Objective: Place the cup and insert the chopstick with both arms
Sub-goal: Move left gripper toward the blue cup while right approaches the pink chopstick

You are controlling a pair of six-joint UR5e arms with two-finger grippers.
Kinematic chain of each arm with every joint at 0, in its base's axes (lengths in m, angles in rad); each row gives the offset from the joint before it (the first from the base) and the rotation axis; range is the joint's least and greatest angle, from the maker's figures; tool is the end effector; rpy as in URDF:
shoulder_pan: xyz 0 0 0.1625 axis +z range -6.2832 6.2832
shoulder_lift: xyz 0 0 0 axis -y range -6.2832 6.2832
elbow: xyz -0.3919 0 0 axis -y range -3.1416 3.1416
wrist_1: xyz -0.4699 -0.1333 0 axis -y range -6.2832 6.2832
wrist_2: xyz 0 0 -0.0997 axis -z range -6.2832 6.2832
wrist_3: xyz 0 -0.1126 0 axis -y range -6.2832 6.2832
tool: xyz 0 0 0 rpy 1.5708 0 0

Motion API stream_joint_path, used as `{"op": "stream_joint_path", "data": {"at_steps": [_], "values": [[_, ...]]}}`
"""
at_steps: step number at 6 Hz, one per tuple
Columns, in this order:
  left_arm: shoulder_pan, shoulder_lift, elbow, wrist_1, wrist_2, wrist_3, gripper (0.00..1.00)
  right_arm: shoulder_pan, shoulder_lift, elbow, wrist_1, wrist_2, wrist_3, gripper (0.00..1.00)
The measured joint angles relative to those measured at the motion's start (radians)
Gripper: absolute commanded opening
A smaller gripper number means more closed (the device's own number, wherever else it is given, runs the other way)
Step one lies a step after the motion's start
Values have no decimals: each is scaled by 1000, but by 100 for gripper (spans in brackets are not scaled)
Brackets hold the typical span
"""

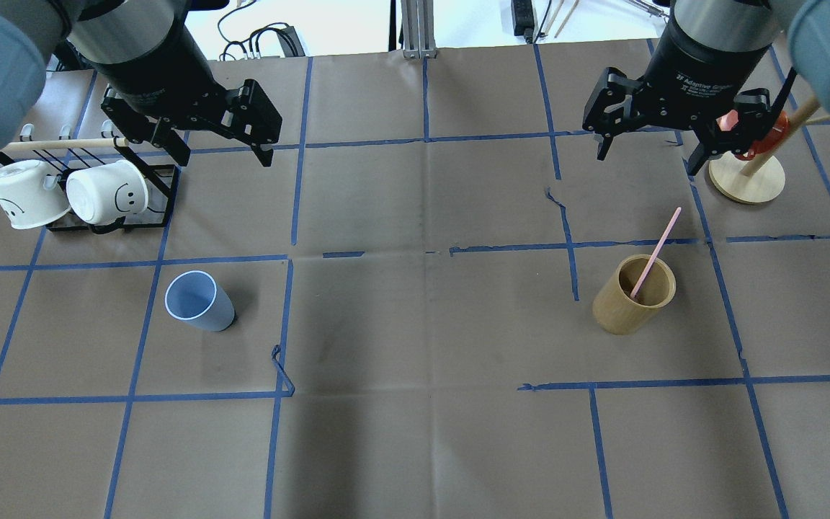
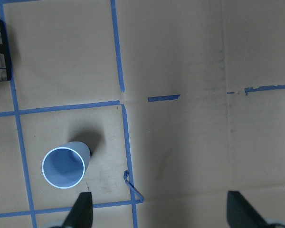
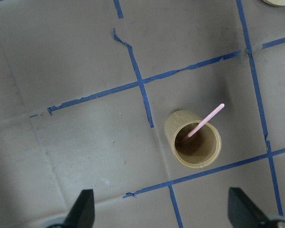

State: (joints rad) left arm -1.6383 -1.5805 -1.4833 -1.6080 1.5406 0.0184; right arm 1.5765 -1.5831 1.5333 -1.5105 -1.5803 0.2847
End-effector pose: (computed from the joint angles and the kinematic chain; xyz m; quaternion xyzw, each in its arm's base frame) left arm -0.1753 -0.5659 0.4825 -0.0432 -0.9987 0.0199 0.0156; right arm 0.1354 -0.5622 0.4641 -0.1390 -0.9903 -0.0045 0.0055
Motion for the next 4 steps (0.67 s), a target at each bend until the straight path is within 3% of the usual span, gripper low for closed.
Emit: {"op": "stream_joint_path", "data": {"at_steps": [4], "values": [[-1,5,0,0,6,-8,98,3,0,13,-27,-5,11,100]]}}
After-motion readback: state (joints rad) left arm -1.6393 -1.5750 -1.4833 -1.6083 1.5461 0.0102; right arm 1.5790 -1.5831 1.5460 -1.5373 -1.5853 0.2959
